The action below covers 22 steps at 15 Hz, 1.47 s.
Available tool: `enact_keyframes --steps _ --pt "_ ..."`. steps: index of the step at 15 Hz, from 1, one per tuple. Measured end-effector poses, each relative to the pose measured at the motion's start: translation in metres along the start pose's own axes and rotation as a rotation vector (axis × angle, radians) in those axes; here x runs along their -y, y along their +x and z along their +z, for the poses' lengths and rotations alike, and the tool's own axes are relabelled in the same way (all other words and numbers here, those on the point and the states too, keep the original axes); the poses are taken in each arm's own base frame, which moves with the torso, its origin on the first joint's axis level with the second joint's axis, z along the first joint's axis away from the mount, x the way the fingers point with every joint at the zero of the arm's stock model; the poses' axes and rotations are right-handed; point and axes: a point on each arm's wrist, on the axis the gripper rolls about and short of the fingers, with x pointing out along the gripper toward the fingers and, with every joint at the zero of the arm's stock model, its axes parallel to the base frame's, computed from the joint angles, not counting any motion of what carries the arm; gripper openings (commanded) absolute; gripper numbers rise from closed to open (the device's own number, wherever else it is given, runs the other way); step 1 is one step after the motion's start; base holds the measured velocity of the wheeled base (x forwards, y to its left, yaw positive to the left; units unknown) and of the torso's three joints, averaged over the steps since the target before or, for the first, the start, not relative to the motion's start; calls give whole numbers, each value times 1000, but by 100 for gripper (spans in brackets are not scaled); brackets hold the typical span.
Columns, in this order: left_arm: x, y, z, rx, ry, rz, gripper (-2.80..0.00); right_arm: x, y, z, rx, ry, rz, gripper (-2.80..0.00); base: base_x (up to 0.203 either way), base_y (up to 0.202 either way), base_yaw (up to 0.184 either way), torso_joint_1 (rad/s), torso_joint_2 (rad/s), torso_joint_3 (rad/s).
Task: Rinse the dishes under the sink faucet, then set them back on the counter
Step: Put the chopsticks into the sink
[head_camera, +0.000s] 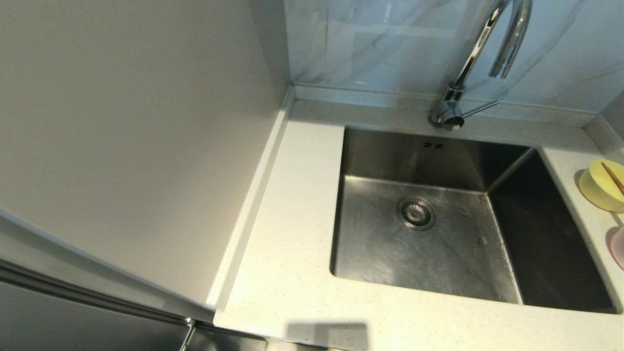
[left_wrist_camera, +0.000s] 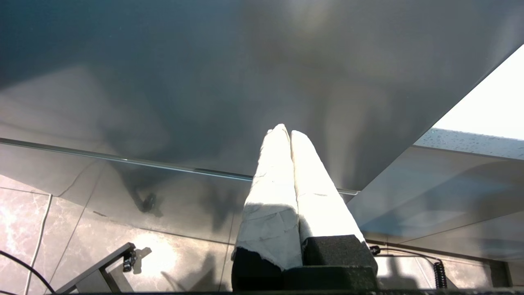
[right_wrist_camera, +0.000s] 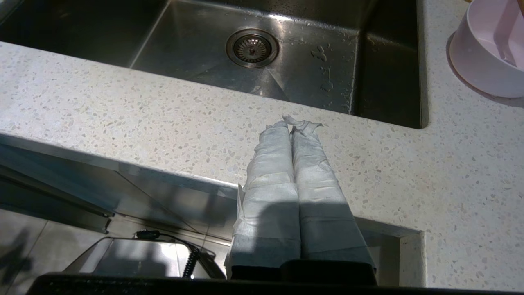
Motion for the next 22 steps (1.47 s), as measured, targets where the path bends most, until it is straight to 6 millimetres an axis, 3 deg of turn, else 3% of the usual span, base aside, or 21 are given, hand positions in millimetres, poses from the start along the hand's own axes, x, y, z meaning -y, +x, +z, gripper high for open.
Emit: enact_keyframes --steps 15,18,22 --pt "0 0 0 0 0 0 -280 0 0 2 18 41 -17 -280 0 0 0 0 0 0" --pt "0 0 0 0 0 0 -280 0 -9 30 141 100 1 -280 0 0 0 0 0 0" --pt "0 0 0 0 0 0 -280 0 -34 79 214 183 35 -280 0 0 0 0 0 0"
